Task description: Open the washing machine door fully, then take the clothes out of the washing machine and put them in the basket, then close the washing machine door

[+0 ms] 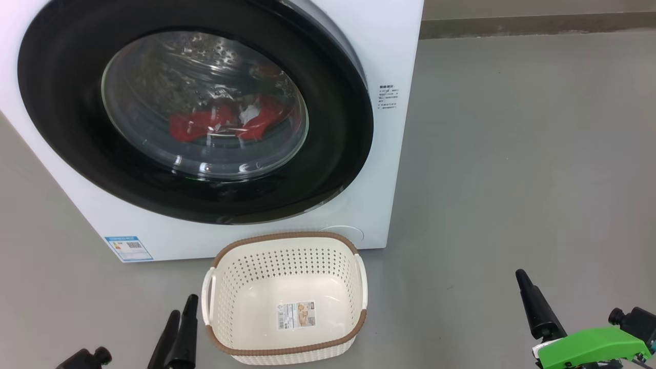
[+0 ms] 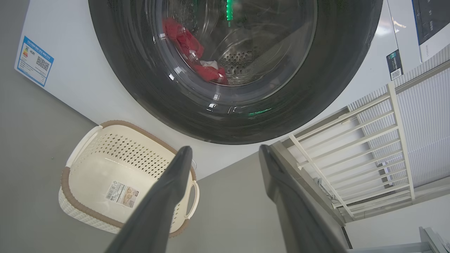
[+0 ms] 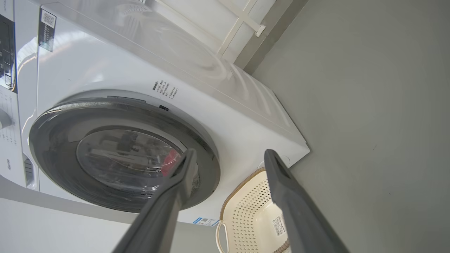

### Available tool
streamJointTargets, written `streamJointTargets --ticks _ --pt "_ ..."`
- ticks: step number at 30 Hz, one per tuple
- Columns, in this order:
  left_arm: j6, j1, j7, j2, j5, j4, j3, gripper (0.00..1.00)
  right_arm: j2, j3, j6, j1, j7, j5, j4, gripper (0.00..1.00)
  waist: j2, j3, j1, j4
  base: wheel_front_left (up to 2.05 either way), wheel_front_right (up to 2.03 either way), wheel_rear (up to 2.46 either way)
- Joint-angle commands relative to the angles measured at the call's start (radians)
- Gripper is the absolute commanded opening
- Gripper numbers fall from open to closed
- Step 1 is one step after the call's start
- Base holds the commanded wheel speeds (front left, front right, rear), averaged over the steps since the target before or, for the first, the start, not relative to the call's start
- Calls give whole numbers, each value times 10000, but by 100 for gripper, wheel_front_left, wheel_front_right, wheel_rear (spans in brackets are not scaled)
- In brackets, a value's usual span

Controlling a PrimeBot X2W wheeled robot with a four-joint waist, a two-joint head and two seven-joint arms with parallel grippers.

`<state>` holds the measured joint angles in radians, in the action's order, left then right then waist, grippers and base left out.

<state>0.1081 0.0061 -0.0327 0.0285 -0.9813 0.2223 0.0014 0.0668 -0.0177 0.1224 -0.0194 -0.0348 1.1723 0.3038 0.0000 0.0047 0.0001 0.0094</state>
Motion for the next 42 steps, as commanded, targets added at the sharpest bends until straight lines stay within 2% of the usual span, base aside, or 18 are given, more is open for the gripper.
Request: streamJointTargets --ticks 1,30,42 --pt "-74 -27 -122 136 397 -370 94 100 221 138 36 190 -117 -286 -309 100 0 0 -1 3 0 0 0" --pt "-931 159 -952 422 4117 -940 -628 100 547 568 54 72 -941 -3068 -375 100 0 8 -1 42 0 0 0" --pt "-1120 266 -1309 444 5393 -1170 -746 100 672 598 61 -5 -1295 -4303 -396 100 0 29 -1 25 0 0 0"
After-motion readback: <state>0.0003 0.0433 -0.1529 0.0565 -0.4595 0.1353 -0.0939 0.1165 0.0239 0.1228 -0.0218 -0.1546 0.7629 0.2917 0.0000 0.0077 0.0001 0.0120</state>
